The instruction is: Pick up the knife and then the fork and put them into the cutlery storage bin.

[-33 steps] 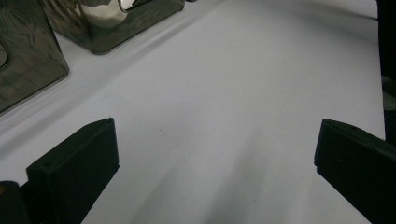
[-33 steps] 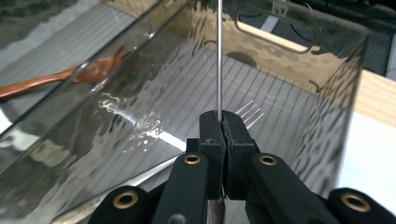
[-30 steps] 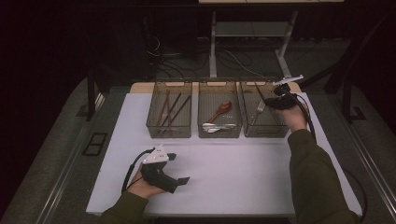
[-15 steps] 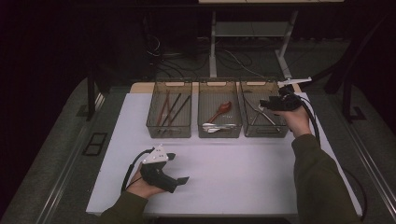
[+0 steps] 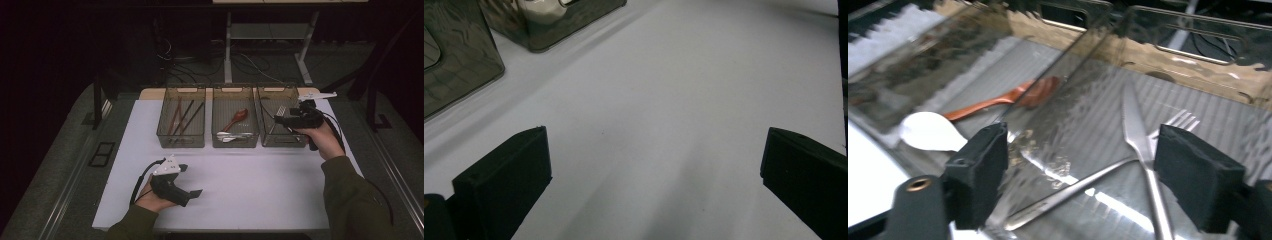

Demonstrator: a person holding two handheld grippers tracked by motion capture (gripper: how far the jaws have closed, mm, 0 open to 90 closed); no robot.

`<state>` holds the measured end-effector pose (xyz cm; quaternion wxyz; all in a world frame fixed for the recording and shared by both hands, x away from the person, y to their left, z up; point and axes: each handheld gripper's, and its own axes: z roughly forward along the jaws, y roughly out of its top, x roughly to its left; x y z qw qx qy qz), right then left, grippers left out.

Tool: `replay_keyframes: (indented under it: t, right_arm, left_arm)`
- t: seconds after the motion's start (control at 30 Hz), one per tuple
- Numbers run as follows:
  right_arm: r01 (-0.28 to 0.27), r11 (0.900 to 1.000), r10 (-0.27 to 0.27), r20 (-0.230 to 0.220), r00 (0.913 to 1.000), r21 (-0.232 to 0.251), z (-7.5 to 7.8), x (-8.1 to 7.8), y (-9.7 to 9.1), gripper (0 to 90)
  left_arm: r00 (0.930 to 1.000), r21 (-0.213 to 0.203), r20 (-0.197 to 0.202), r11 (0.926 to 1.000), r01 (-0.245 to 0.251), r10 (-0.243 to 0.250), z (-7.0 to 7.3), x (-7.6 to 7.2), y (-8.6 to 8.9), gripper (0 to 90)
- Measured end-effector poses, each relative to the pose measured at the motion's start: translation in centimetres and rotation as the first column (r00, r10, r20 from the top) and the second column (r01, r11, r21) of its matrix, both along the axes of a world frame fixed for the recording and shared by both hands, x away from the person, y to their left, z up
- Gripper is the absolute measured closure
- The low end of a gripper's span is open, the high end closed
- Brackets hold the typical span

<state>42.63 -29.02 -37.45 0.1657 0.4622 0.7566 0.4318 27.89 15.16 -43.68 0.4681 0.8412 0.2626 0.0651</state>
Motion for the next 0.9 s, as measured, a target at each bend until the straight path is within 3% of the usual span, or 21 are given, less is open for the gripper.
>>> replay_keyframes:
  t: [0.33,0.9]
  right_arm:
    - [-0.021,0.9993,0.019,0.044,0.9988,0.032,-0.2,-3.0,-0.1,19.4]
    - [-0.105,0.9944,0.104,0.087,0.9907,0.011,-1.8,-8.9,0.1,16.6]
  left_arm:
    - [1.0,0.005,0.003,1.0,0.002,-0.002,0.0,-0.1,0.0,0.0]
    - [1.0,0.008,0.005,1.0,-0.003,0.003,0.0,-0.1,0.0,0.0]
